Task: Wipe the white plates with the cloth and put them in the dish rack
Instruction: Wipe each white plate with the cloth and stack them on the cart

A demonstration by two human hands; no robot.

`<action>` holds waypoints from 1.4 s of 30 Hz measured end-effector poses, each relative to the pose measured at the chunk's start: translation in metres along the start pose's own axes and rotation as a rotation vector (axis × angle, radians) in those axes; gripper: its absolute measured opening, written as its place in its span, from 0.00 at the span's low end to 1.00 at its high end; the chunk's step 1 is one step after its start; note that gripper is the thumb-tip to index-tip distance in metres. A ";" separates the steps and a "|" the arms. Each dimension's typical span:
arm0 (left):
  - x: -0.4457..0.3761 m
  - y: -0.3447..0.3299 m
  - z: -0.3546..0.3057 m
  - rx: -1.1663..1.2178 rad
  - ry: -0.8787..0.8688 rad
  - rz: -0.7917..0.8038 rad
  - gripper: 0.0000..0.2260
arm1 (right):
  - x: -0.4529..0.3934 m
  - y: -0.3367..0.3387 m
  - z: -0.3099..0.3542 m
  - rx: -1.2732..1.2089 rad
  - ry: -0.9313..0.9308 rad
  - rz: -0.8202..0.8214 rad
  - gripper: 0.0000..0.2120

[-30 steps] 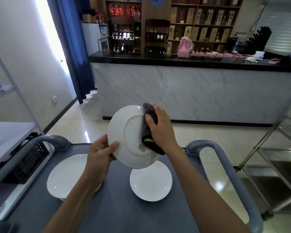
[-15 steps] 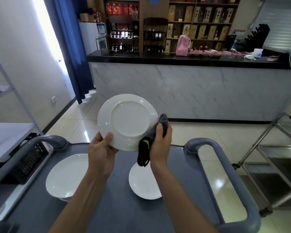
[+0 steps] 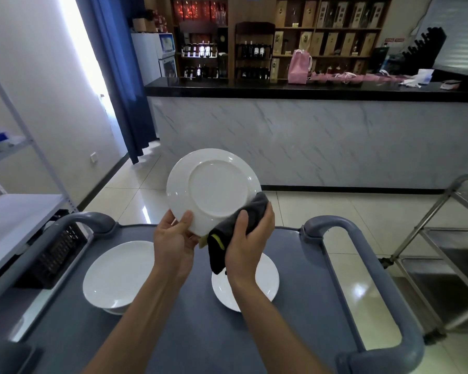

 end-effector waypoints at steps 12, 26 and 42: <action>0.008 -0.012 -0.007 -0.162 -0.090 0.110 0.10 | 0.001 -0.017 0.032 0.583 0.661 0.158 0.23; 0.005 -0.009 -0.012 -0.317 -0.107 0.209 0.11 | -0.016 -0.034 0.059 0.588 0.880 0.443 0.24; 0.008 0.009 0.011 -0.291 -0.023 0.290 0.17 | -0.064 -0.035 0.037 0.585 0.677 0.459 0.23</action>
Point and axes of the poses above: each hand's wrist, its own x-axis away from the middle knuckle, its own y-axis out of the back of the hand, z = x × y, the point moved 5 cm from there along -x, towards the middle knuckle, and after that the axes turned 13 degrees about -z, right-handed, at the moved point
